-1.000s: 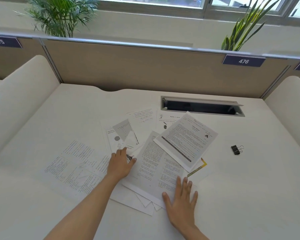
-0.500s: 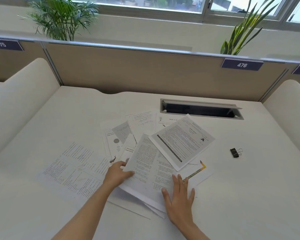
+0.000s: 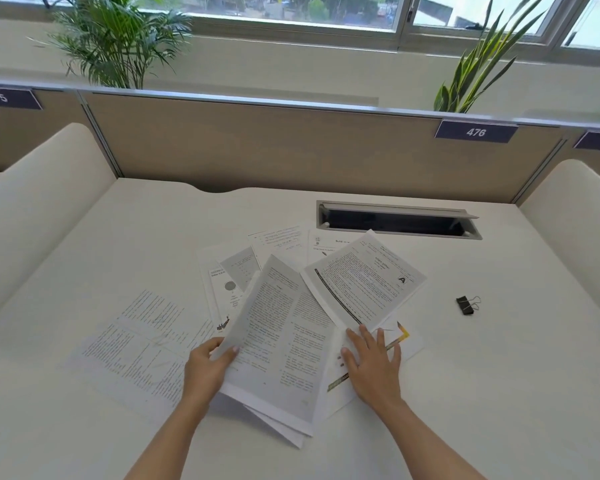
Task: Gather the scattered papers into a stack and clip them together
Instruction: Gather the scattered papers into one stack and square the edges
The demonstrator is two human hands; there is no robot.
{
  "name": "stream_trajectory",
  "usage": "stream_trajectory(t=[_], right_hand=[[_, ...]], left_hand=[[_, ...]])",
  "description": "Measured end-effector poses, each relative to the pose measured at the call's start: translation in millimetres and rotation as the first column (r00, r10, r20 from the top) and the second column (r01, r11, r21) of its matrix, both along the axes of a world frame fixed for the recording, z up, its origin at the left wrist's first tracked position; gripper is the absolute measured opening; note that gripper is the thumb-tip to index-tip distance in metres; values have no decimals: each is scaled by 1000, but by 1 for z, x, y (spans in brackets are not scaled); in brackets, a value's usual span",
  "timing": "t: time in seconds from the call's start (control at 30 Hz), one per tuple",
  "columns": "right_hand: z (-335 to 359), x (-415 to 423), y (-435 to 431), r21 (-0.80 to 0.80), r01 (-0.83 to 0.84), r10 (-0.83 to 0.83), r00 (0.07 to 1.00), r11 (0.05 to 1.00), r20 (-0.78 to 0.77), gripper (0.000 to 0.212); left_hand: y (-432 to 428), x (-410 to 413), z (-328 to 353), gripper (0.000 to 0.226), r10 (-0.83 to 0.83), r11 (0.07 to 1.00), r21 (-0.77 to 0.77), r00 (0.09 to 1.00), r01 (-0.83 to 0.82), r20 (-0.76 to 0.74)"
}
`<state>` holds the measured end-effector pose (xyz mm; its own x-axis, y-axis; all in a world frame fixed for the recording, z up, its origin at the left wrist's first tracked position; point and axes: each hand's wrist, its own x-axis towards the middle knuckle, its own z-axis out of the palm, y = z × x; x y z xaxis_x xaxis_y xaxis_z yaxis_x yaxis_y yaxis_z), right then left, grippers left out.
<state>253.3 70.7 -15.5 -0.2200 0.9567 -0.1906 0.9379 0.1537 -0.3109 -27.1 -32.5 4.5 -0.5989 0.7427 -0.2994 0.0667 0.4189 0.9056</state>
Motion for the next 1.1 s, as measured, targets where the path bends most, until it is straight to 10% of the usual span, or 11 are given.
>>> stream_trajectory(t=[0.27,0.53,1.1], right_hand=[[1,13,4,324,107,-28,971,940,-239,28],[7,-11,39,60,-70,79,985,996,-155,77],[7,-32,53,70,-165,162,986,984,48,64]], left_hand=[[-21,-16,-7,17,155,986,47,986,-158,61],[-26,2,-14,21,164,985,38,982,-168,95],[-31,4,-14,32,74,997,-12,990,-73,117]])
